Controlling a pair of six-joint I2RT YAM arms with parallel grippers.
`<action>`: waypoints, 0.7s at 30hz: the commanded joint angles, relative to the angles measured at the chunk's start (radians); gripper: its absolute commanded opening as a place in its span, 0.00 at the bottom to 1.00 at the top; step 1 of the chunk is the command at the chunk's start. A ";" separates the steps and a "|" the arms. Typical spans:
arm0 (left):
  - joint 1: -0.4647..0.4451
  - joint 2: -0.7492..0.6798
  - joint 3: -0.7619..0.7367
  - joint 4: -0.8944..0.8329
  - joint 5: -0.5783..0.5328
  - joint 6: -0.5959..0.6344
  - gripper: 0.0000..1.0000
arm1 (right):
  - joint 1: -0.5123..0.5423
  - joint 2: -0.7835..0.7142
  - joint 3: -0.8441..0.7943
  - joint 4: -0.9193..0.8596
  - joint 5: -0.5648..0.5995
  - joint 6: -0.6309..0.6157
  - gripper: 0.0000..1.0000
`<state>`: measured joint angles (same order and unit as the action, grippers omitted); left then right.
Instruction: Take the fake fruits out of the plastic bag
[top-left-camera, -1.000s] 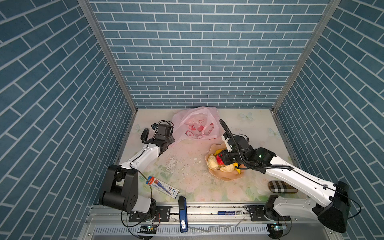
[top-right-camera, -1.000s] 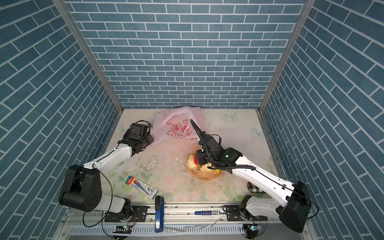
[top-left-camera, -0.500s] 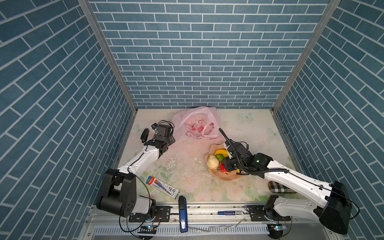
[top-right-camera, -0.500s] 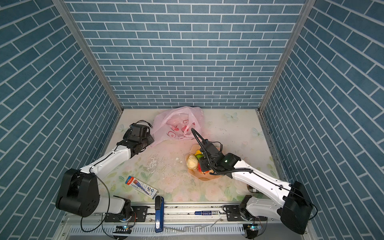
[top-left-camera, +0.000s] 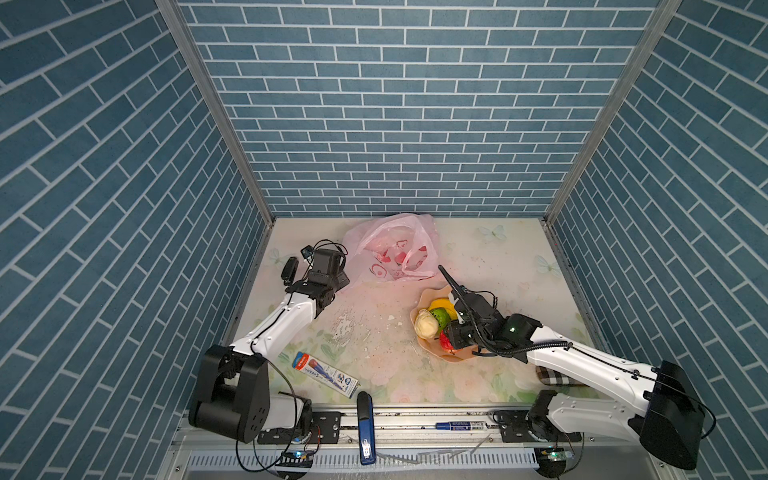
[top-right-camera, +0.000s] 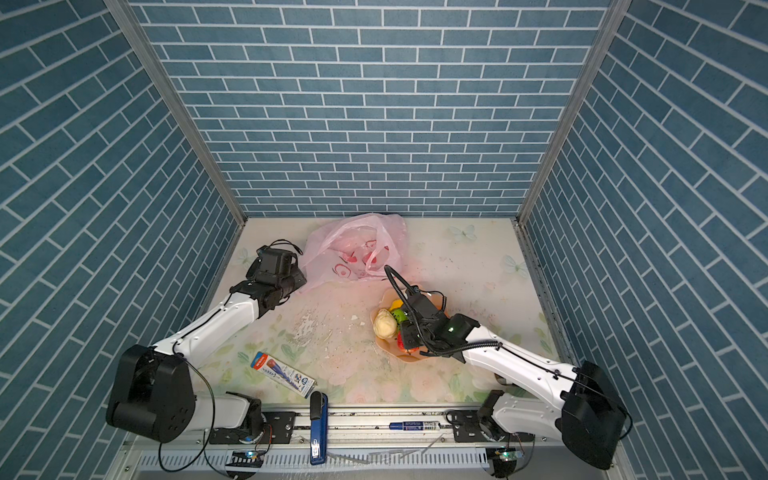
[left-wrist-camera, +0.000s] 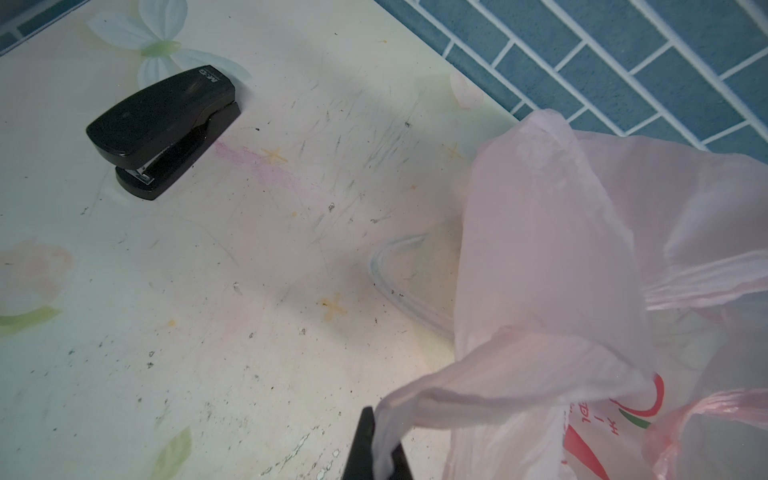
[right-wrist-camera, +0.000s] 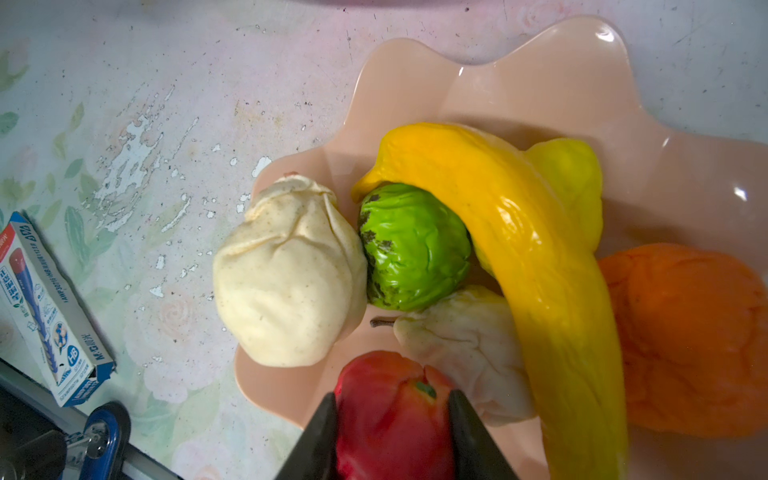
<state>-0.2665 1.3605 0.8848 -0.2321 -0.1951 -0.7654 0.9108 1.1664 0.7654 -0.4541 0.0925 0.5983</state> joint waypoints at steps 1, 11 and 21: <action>-0.004 -0.024 -0.020 -0.032 -0.021 0.017 0.02 | 0.000 -0.006 -0.023 0.020 0.008 0.032 0.13; -0.004 -0.035 -0.027 -0.034 -0.020 0.017 0.02 | -0.003 0.004 -0.034 0.035 0.005 0.036 0.23; -0.004 -0.040 -0.027 -0.032 -0.020 0.025 0.02 | 0.001 0.014 -0.031 0.019 0.001 0.041 0.40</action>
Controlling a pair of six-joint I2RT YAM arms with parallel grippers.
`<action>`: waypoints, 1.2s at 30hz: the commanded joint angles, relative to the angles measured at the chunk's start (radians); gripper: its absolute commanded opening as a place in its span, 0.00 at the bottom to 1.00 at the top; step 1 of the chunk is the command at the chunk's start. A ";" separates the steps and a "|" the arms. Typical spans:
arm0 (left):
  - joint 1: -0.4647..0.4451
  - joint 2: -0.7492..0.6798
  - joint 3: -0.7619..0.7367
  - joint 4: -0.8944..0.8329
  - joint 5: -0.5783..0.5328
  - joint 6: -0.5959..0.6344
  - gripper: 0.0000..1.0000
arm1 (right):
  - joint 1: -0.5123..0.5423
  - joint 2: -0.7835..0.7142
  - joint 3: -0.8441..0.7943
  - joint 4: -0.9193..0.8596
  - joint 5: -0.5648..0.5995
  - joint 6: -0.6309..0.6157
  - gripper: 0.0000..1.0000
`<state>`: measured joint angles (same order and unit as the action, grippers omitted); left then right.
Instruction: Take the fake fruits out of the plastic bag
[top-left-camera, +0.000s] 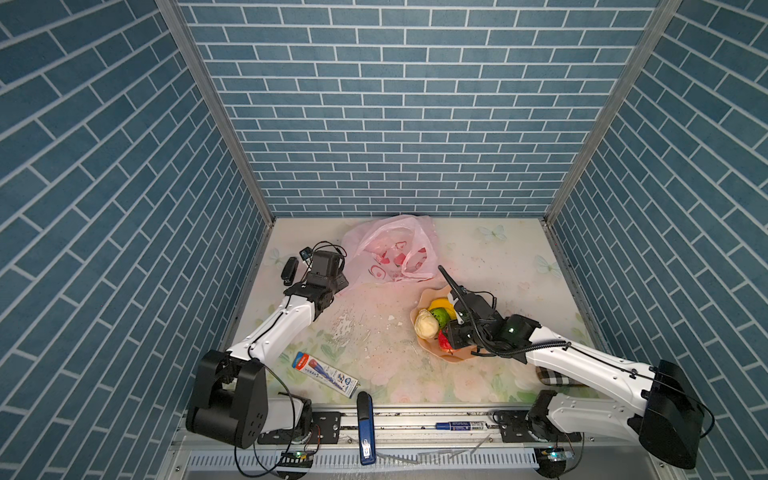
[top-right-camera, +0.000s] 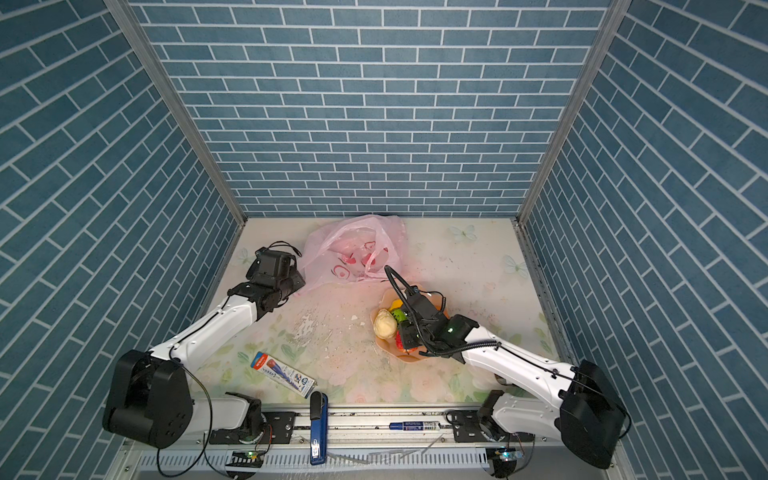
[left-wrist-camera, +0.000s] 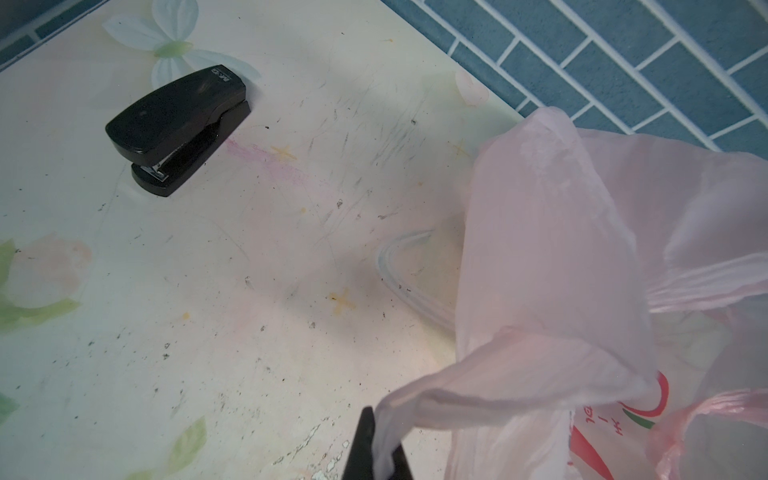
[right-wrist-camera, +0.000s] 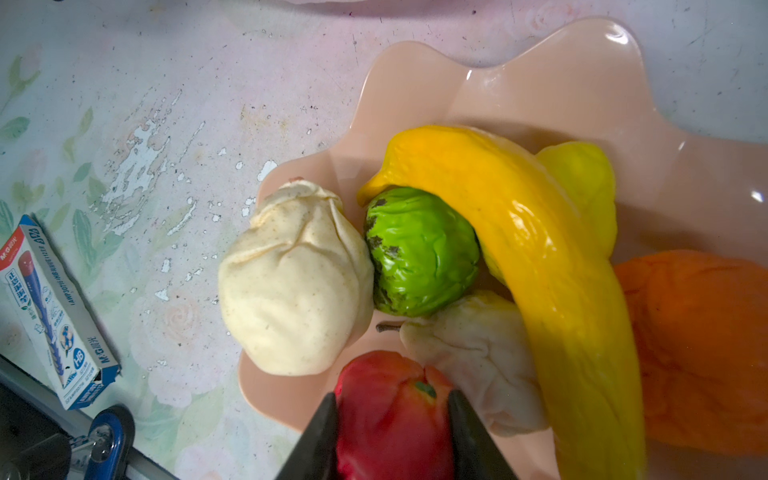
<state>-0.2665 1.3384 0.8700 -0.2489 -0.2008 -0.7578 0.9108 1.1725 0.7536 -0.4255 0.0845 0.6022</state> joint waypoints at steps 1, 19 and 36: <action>-0.004 -0.018 -0.012 -0.014 -0.014 0.018 0.02 | 0.000 0.007 -0.019 -0.009 0.009 0.039 0.41; -0.004 -0.009 -0.017 -0.002 -0.013 0.021 0.03 | -0.002 0.003 -0.015 -0.013 0.017 0.041 0.55; -0.004 0.018 0.040 0.000 -0.004 0.047 0.03 | -0.001 -0.096 0.020 -0.053 0.077 0.037 0.60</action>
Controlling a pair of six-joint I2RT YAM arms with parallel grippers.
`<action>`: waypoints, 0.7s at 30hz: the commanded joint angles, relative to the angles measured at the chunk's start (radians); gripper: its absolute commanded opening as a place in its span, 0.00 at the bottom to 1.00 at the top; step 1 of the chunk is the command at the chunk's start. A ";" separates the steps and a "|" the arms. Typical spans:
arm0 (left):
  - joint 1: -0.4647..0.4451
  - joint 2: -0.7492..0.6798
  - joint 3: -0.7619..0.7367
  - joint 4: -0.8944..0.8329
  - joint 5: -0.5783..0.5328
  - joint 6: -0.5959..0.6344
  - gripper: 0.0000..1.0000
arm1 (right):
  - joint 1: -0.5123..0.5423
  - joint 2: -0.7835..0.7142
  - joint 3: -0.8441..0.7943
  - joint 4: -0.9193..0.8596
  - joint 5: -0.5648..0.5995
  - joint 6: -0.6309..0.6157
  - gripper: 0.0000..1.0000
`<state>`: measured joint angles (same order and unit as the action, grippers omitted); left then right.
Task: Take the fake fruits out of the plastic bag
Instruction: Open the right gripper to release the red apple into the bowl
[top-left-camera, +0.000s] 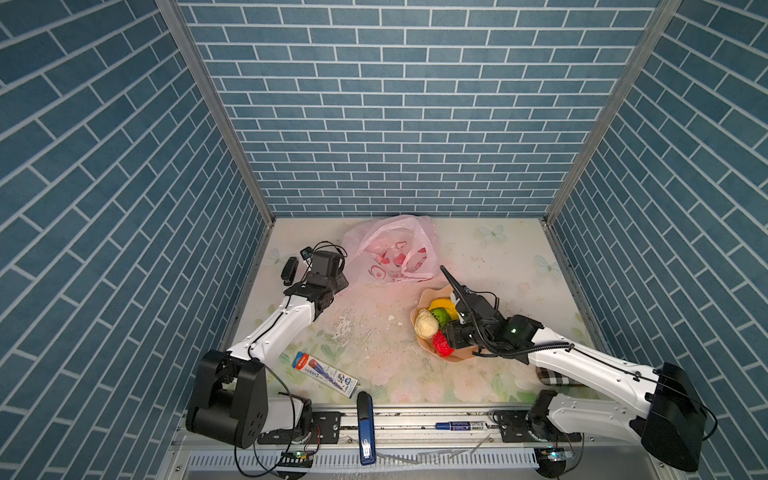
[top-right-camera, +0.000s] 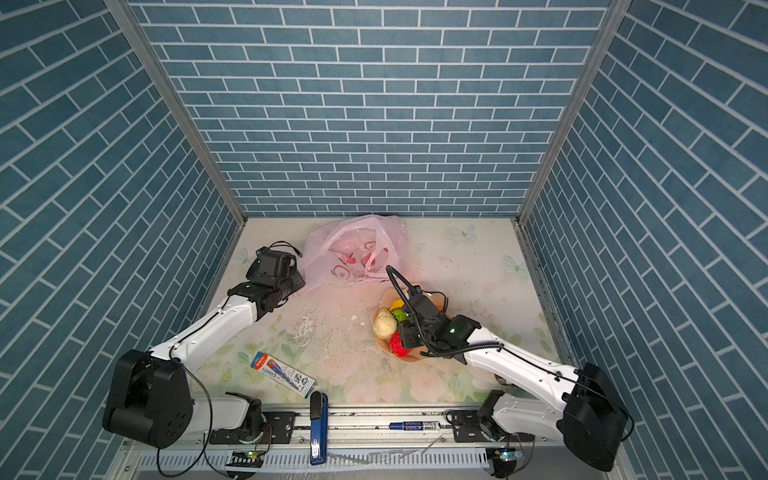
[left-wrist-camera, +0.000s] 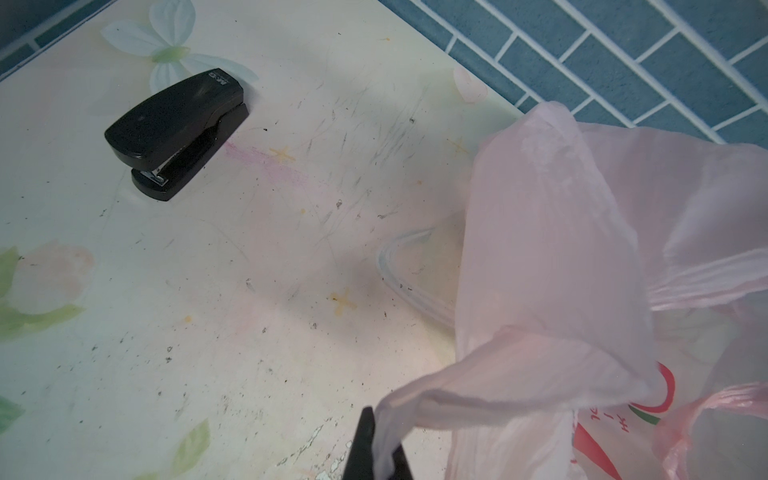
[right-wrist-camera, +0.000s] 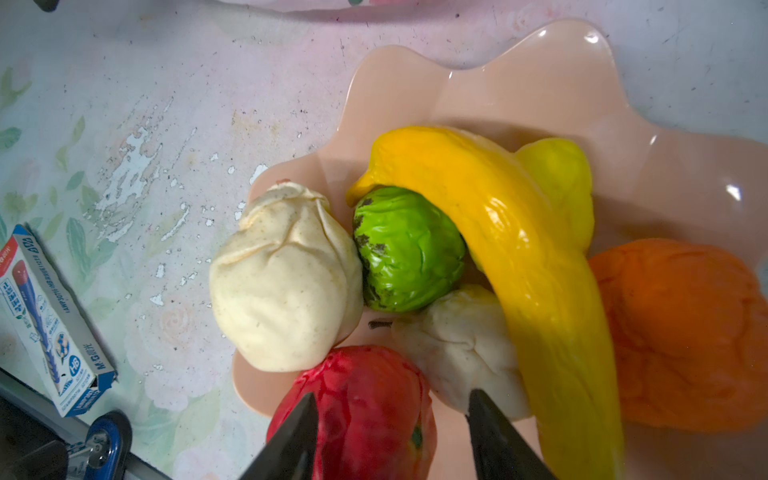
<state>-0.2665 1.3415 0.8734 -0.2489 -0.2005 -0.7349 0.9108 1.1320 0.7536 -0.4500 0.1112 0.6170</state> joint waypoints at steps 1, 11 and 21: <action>-0.004 0.024 0.045 0.002 0.001 0.028 0.03 | -0.003 -0.074 0.019 -0.029 0.062 0.025 0.60; -0.004 0.080 0.164 0.019 0.060 0.059 0.32 | -0.071 -0.211 0.008 -0.031 0.141 0.019 0.65; -0.007 -0.035 0.201 -0.075 0.094 0.098 0.68 | -0.143 -0.260 -0.035 0.033 0.185 -0.023 0.73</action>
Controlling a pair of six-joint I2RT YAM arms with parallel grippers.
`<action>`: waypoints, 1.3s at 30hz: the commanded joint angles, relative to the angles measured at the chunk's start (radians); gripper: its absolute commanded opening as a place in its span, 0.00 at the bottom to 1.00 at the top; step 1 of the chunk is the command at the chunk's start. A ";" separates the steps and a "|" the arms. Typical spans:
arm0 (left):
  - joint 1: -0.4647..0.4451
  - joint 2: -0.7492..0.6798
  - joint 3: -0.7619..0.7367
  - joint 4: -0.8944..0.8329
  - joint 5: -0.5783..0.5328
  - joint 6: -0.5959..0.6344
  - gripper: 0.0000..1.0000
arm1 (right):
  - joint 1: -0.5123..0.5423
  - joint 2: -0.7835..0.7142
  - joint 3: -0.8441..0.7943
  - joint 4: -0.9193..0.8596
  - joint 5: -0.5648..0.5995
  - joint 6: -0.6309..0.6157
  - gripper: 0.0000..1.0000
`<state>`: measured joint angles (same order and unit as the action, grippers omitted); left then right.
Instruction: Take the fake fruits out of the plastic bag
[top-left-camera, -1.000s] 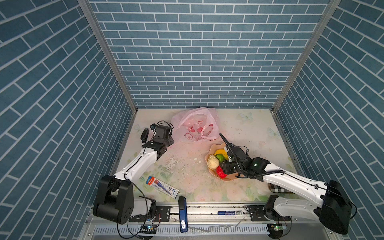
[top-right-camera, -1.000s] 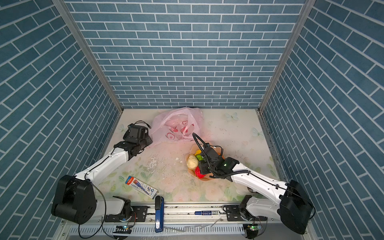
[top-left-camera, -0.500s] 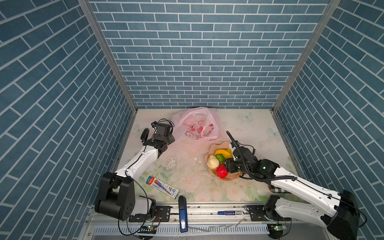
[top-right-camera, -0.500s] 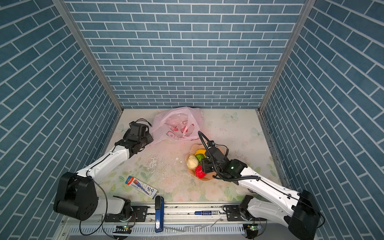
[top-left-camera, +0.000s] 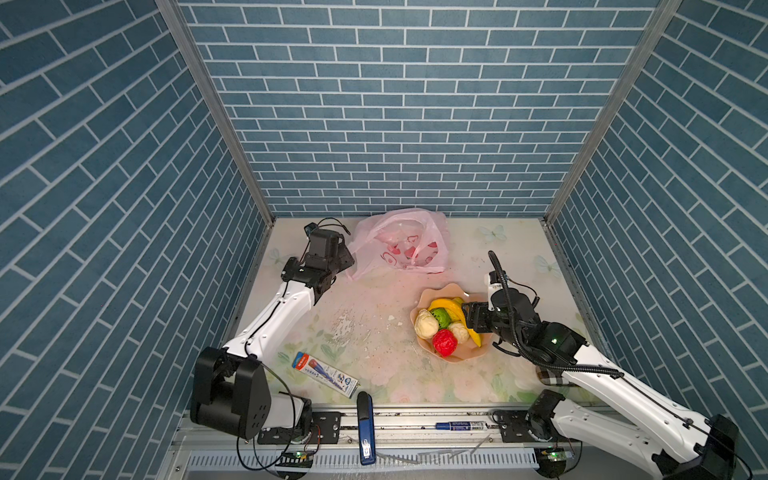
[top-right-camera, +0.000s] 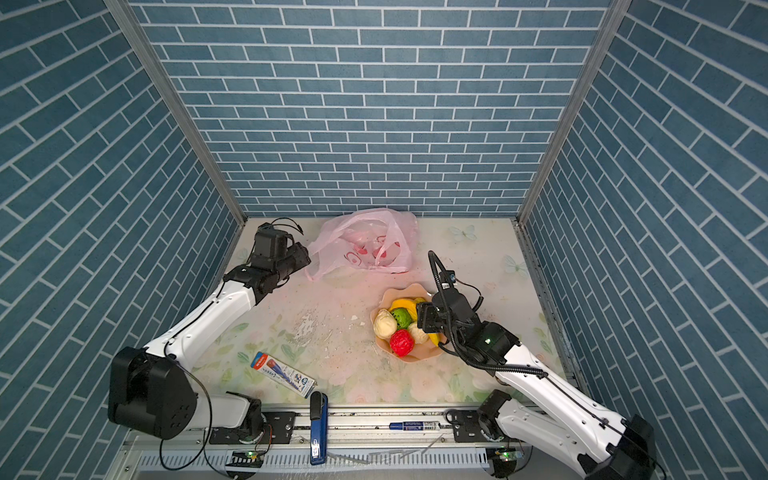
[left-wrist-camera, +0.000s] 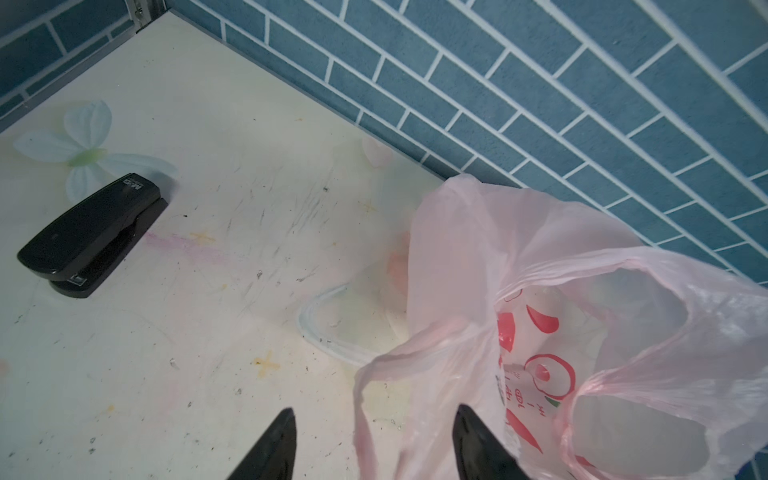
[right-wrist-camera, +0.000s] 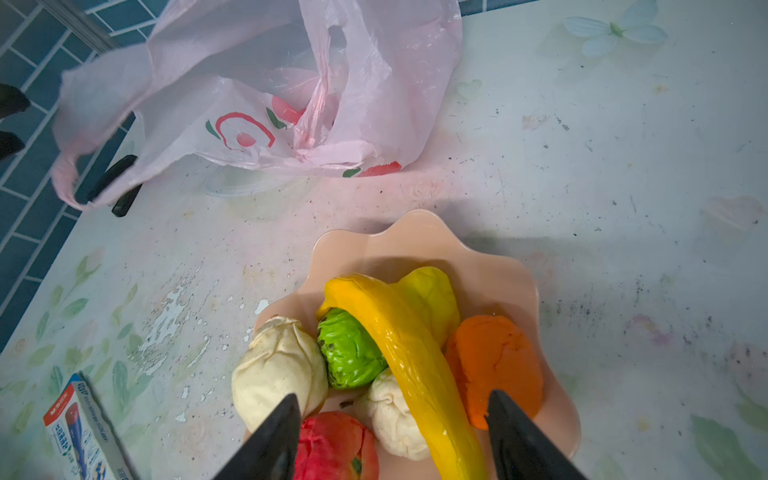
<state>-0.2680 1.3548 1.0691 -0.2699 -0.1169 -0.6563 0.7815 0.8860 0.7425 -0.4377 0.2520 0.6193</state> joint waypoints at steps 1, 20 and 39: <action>-0.005 -0.073 -0.004 -0.061 0.009 0.023 0.72 | -0.020 -0.017 -0.024 0.025 0.051 -0.033 0.74; -0.005 -0.538 -0.252 -0.169 -0.144 0.092 0.99 | -0.148 -0.087 -0.168 0.181 0.333 -0.113 0.85; -0.005 -0.318 -0.465 0.129 -0.513 0.304 0.99 | -0.334 -0.091 -0.277 0.242 0.495 -0.147 0.92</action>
<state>-0.2691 1.0187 0.6266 -0.2447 -0.5419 -0.4160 0.4671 0.8082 0.4904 -0.2199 0.6842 0.4892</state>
